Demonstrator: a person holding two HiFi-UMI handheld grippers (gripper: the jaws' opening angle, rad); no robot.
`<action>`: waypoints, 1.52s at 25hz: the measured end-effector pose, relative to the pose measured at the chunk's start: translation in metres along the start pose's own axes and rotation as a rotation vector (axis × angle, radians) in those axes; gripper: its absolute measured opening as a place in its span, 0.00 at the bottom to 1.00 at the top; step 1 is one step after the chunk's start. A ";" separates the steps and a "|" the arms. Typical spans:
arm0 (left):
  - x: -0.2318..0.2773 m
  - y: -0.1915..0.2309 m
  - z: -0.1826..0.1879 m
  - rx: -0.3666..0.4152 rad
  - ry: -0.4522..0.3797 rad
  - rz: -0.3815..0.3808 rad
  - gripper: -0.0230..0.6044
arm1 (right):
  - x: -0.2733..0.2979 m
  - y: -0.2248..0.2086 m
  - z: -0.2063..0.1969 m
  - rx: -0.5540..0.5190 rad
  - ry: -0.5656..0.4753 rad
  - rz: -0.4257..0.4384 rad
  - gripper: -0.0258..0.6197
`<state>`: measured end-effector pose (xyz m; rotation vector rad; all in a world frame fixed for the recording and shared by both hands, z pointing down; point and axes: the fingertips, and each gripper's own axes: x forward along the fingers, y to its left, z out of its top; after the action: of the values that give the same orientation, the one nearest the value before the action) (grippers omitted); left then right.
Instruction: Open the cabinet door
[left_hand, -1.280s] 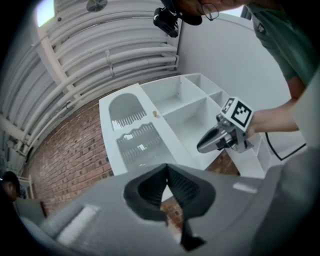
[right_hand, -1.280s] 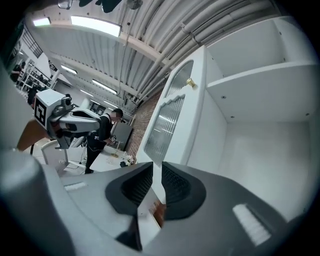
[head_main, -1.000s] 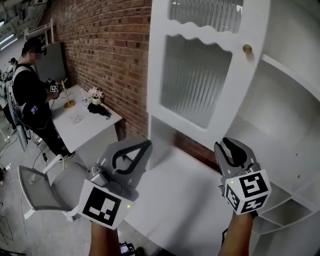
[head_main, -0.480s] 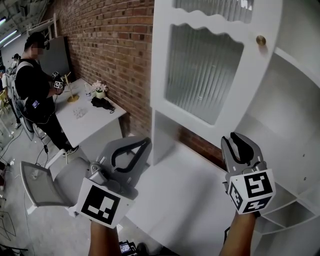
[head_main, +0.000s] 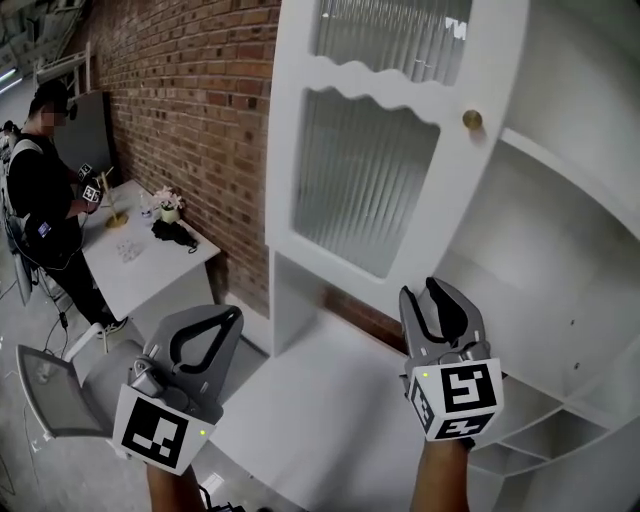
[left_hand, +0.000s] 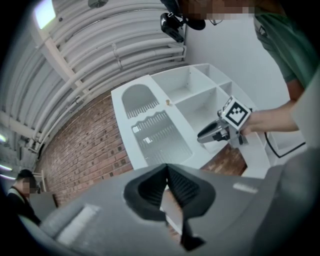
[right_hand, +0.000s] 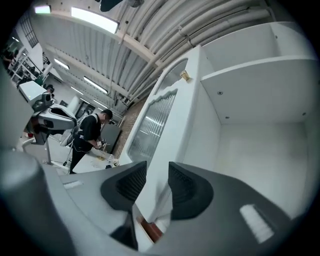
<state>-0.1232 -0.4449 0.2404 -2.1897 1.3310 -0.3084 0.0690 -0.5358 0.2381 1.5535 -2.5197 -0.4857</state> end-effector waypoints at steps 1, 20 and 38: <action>-0.001 0.001 0.002 -0.003 -0.005 0.001 0.04 | 0.000 -0.001 0.001 -0.003 0.003 -0.009 0.26; -0.020 0.024 0.000 -0.008 -0.045 -0.023 0.04 | 0.009 0.015 -0.017 0.083 0.079 -0.022 0.31; -0.041 -0.003 0.041 -0.010 -0.081 -0.034 0.04 | -0.052 0.070 0.012 0.029 0.062 0.257 0.16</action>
<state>-0.1216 -0.3945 0.2121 -2.2112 1.2556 -0.2242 0.0309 -0.4581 0.2533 1.2070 -2.6364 -0.3613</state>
